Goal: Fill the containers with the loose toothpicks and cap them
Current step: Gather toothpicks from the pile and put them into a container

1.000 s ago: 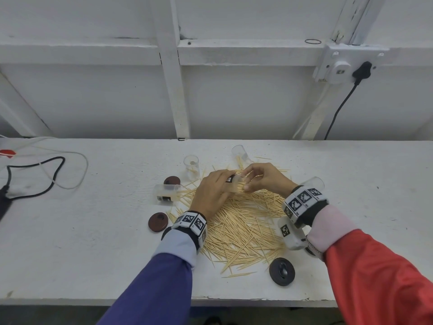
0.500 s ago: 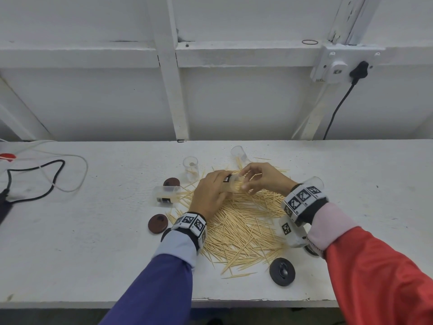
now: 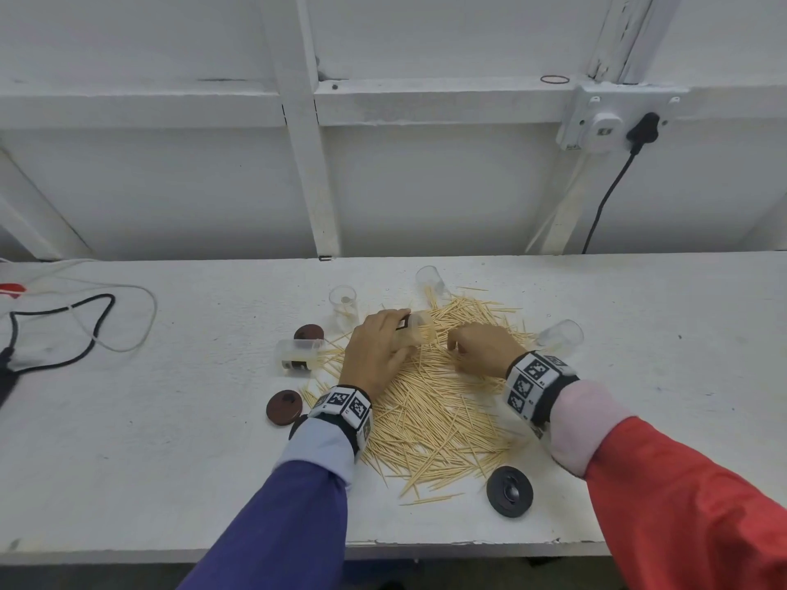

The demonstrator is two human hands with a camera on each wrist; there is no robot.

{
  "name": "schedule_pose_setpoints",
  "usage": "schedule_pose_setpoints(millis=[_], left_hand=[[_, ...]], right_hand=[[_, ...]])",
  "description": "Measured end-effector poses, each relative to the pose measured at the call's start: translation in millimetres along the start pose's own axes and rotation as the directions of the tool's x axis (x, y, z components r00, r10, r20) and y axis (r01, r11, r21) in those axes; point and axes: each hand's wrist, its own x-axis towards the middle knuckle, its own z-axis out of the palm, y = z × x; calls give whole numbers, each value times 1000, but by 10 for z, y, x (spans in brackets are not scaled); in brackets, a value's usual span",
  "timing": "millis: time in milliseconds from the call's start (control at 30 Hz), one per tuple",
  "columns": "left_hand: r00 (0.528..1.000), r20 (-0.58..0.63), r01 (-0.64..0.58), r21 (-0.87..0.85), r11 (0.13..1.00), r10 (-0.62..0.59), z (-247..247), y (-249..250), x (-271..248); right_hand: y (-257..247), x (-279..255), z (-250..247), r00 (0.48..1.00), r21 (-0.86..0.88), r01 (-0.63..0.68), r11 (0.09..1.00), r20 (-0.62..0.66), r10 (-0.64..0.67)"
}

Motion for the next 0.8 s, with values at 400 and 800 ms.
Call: schedule_pose_setpoints(millis=[400, 800], left_hand=[[1000, 19, 11, 20, 1000, -11, -3, -2, -11], [999, 34, 36, 44, 998, -37, -1, 7, -6]], right_hand=[[-116, -48, 81, 995, 24, -12, 1000, -96, 14], [4, -44, 72, 991, 181, -24, 983, -123, 46]])
